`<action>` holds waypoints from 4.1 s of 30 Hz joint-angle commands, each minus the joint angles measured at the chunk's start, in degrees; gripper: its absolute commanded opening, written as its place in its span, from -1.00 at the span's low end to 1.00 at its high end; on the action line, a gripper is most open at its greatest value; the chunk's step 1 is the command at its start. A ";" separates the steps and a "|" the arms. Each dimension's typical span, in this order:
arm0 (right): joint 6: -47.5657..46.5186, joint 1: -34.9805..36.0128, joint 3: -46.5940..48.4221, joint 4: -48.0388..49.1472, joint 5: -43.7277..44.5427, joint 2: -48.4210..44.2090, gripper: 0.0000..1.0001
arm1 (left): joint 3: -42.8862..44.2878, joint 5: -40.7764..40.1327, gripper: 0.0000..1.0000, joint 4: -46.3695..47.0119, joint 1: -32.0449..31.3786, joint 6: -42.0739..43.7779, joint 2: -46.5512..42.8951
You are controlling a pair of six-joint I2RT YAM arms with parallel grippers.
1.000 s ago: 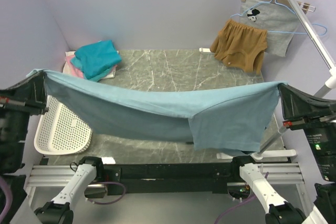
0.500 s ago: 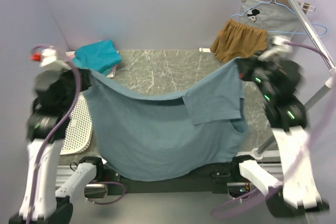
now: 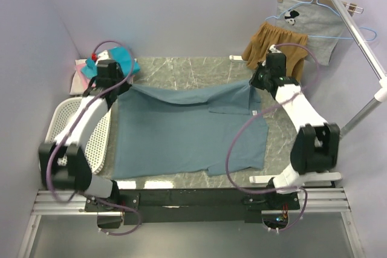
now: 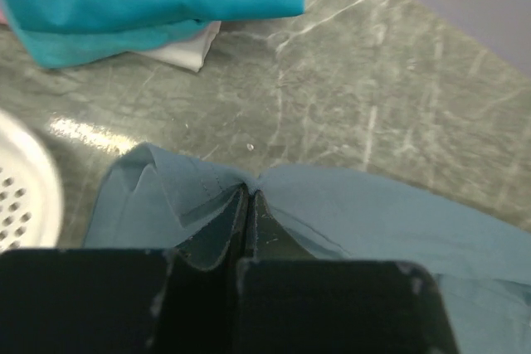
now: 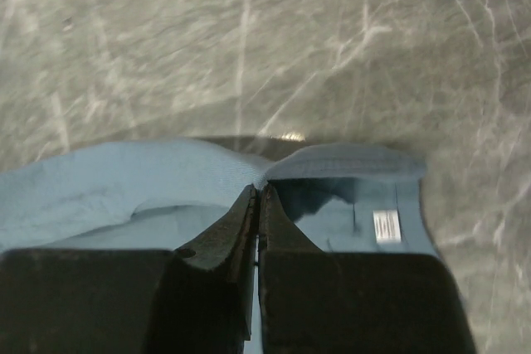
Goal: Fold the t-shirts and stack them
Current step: Flatten out the tshirt, then fold the flattened tshirt in 1/3 of the way
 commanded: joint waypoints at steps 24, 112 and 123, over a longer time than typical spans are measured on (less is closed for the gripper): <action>-1.27 -5.77 6.53 -1.80 -2.20 13.68 -0.12 | -3.86 -10.19 -0.99 8.46 -1.62 -2.29 20.20; 0.14 -3.04 -10.17 -1.71 -10.45 -3.00 -1.00 | -1.14 -11.41 -0.99 6.97 -4.87 -0.89 24.16; 1.72 -1.90 -17.72 -9.88 -13.87 -13.99 -1.00 | -1.05 -11.33 -0.99 6.80 -4.87 -0.71 24.34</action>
